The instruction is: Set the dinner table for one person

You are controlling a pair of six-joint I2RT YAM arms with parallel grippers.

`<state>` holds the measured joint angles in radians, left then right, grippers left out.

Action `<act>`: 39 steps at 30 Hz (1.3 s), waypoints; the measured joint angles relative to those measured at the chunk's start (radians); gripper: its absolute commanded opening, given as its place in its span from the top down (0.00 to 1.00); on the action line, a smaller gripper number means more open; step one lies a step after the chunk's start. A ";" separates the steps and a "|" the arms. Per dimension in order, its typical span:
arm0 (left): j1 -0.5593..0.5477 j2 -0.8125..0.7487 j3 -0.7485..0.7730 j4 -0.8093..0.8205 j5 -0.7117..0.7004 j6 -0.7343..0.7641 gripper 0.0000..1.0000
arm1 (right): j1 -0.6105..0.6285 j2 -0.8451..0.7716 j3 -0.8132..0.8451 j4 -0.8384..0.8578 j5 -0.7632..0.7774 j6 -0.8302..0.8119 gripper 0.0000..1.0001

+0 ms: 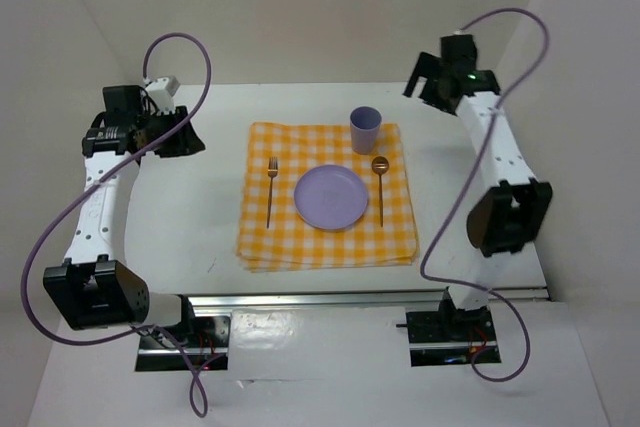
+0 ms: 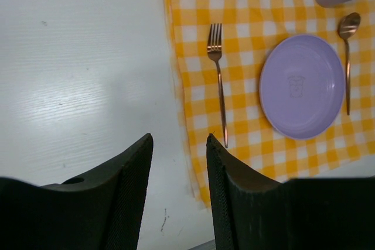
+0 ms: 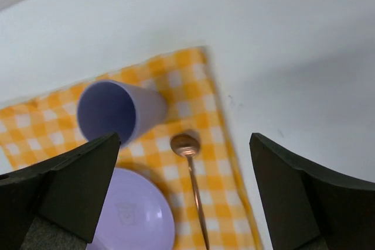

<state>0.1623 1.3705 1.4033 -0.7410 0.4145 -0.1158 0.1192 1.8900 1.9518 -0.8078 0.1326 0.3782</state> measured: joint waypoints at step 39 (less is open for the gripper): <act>0.108 -0.501 -0.319 -0.250 -0.417 0.328 0.51 | -0.172 -1.078 -0.833 -0.263 -0.204 0.111 0.00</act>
<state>0.2707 0.8692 1.0840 -0.9909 -0.0025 0.2123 -0.0525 0.8124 1.1191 -1.0710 -0.0715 0.4889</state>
